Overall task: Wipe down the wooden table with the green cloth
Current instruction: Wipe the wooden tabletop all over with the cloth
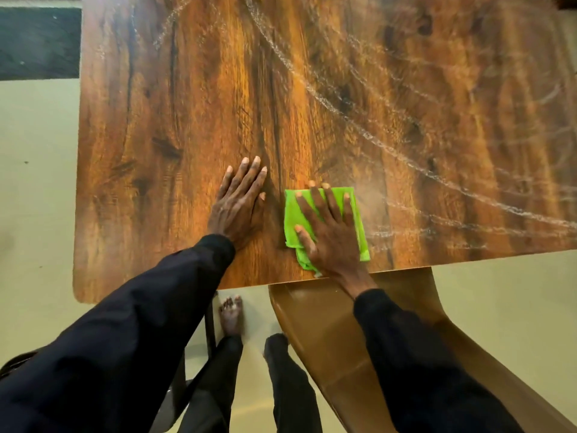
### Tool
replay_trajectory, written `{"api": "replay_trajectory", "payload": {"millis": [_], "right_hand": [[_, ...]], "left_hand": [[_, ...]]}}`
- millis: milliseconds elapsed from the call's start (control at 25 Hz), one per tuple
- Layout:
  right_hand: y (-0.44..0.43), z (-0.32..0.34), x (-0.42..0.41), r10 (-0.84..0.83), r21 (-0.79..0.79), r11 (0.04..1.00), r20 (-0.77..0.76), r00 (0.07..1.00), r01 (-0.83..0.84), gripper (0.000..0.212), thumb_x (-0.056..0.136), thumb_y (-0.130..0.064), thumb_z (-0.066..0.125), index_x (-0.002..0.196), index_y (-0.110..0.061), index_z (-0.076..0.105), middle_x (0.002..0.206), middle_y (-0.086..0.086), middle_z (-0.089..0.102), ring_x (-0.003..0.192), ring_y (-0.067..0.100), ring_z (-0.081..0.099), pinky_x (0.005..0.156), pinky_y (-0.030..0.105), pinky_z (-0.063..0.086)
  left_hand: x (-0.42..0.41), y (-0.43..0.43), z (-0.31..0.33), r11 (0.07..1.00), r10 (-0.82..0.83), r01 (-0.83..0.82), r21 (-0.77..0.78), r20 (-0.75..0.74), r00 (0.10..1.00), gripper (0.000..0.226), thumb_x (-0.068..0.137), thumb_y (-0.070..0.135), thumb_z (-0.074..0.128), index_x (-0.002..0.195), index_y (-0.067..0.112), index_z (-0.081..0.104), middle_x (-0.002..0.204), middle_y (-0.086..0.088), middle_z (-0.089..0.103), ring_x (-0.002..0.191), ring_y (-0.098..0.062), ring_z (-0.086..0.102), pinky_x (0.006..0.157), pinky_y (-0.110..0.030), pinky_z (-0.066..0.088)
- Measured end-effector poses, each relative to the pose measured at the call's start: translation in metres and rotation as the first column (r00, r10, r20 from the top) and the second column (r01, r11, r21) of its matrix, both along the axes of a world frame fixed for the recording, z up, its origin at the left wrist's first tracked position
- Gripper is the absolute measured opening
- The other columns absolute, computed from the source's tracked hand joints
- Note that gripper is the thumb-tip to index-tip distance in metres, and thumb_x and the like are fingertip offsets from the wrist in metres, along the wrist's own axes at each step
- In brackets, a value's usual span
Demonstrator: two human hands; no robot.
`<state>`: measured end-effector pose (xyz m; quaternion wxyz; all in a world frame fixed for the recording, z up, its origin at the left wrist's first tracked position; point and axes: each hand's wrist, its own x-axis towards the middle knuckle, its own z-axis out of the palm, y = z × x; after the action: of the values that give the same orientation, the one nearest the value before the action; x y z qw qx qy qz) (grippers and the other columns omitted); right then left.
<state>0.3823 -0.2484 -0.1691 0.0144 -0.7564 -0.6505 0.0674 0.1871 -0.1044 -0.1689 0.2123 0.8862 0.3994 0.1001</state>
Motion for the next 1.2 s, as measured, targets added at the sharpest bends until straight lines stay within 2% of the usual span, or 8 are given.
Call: {"api": "replay_trajectory", "payload": {"millis": [240,360,480,600,760,880,1000,1200], "right_hand": [[0.065,0.006,0.054,-0.27,0.008,0.963,0.02,0.963,0.27,0.071,0.11,-0.055,0.025,0.175,-0.025,0.021,0.184,0.009,0.01,0.17,0.037,0.009,0.134,0.066,0.005],[0.066,0.005,0.021,-0.094,0.0,0.996,-0.022,0.995,0.094,0.072,0.11,-0.056,0.028,0.175,-0.026,0.02,0.184,0.009,0.006,0.17,0.036,0.004,0.135,0.066,0.006],[0.007,0.0,0.016,0.078,-0.009,0.997,-0.04,0.996,-0.079,0.07,0.112,-0.056,0.032,0.174,-0.025,0.024,0.184,0.009,0.009,0.171,0.036,0.005,0.132,0.069,0.014],[-0.006,0.002,0.06,-0.005,0.0,1.0,-0.018,1.0,0.005,0.069,0.112,-0.053,0.035,0.174,-0.024,0.025,0.184,0.008,0.009,0.17,0.035,0.008,0.133,0.069,0.014],[0.082,0.006,0.082,-0.189,-0.004,0.982,0.007,0.982,0.189,0.071,0.111,-0.054,0.026,0.175,-0.025,0.022,0.184,0.009,0.01,0.17,0.036,0.011,0.135,0.065,0.006],[0.106,0.007,0.053,-0.036,-0.013,0.999,-0.019,0.999,0.036,0.071,0.111,-0.055,0.029,0.175,-0.025,0.021,0.184,0.008,0.008,0.17,0.035,0.006,0.135,0.065,0.005],[0.066,0.004,0.053,0.156,-0.024,0.987,-0.045,0.987,-0.157,0.071,0.111,-0.054,0.034,0.175,-0.024,0.023,0.184,0.008,0.009,0.171,0.035,0.005,0.133,0.068,0.011],[0.138,0.006,0.079,-0.065,-0.002,0.998,-0.024,0.998,0.065,0.068,0.112,-0.052,0.03,0.175,-0.025,0.022,0.184,0.007,0.009,0.171,0.033,0.006,0.135,0.064,0.004]], "left_hand": [[0.001,-0.001,-0.005,0.996,-0.017,0.017,0.089,-0.008,1.0,0.053,0.112,0.02,0.042,0.162,0.006,0.037,0.172,-0.013,0.028,0.162,-0.03,0.022,0.134,-0.051,0.019],[-0.001,-0.001,-0.005,0.995,-0.02,0.021,0.092,-0.019,1.0,0.053,0.111,0.022,0.039,0.162,0.006,0.037,0.172,-0.013,0.03,0.162,-0.031,0.024,0.132,-0.052,0.022],[0.001,0.001,-0.005,0.996,-0.018,0.021,0.09,-0.031,0.999,0.054,0.111,0.027,0.033,0.162,0.007,0.038,0.171,-0.013,0.03,0.161,-0.031,0.025,0.131,-0.054,0.024],[0.002,0.0,-0.009,0.996,-0.01,0.013,0.089,-0.042,0.999,0.055,0.112,0.028,0.032,0.162,0.008,0.037,0.172,-0.011,0.029,0.162,-0.03,0.023,0.132,-0.053,0.023],[0.003,0.003,-0.013,0.996,-0.003,0.008,0.089,-0.059,0.998,0.055,0.111,0.027,0.037,0.164,0.011,0.033,0.174,-0.008,0.025,0.163,-0.027,0.02,0.133,-0.05,0.02],[0.002,0.005,-0.01,0.998,-0.008,0.011,0.067,-0.047,0.999,0.057,0.11,0.028,0.037,0.164,0.011,0.032,0.174,-0.008,0.023,0.163,-0.027,0.019,0.133,-0.051,0.021],[0.002,0.036,-0.006,0.999,-0.017,0.019,0.044,-0.043,0.999,0.06,0.11,0.033,0.032,0.165,0.008,0.031,0.174,-0.012,0.021,0.163,-0.03,0.017,0.133,-0.054,0.019],[-0.001,0.109,0.004,0.99,0.13,-0.126,0.057,-0.075,0.989,0.06,0.111,0.034,0.032,0.165,0.008,0.028,0.175,-0.012,0.02,0.164,-0.028,0.015,0.134,-0.051,0.014]]}}
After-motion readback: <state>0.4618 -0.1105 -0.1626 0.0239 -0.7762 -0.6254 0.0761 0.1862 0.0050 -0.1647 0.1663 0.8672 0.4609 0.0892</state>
